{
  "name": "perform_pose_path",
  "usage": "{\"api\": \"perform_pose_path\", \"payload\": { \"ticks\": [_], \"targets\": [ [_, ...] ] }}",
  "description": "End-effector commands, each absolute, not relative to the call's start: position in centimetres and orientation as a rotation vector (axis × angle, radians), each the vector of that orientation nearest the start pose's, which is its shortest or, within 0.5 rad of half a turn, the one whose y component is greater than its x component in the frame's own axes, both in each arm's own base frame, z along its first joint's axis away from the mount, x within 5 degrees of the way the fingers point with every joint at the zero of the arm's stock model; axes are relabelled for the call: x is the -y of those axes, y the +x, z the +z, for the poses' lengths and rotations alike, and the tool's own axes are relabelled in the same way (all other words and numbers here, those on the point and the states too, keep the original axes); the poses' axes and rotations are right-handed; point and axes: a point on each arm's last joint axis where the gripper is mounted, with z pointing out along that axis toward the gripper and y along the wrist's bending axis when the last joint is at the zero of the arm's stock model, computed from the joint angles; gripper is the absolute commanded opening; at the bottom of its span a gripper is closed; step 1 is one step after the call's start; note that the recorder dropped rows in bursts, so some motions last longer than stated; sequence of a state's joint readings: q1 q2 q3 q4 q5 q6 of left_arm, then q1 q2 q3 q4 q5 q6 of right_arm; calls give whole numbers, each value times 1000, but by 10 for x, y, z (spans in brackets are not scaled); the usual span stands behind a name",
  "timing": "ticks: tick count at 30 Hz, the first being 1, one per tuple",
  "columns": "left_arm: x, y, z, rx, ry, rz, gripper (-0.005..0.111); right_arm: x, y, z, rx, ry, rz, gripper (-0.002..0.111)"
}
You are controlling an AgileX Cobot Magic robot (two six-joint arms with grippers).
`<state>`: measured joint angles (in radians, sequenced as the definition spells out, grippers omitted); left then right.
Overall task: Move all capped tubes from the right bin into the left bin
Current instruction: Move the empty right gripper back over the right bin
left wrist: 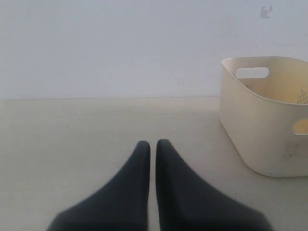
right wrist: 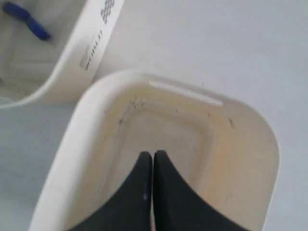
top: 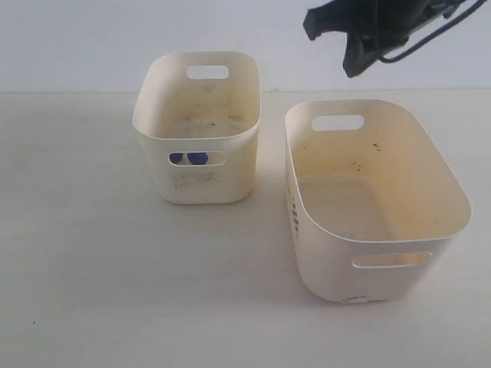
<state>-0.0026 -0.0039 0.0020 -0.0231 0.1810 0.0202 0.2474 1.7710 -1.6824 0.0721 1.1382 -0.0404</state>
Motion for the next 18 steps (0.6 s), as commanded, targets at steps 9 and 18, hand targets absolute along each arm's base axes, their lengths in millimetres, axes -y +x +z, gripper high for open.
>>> {"api": "perform_pose_path", "payload": {
  "ticks": [9, 18],
  "targets": [
    [1, 56, 198, -1655, 3, -19, 4, -83, 323, 333, -2784, -390, 162, 0],
    [1, 56, 198, -1655, 3, -19, 4, -78, 297, 320, -2837, -434, 167, 0]
  ]
}}
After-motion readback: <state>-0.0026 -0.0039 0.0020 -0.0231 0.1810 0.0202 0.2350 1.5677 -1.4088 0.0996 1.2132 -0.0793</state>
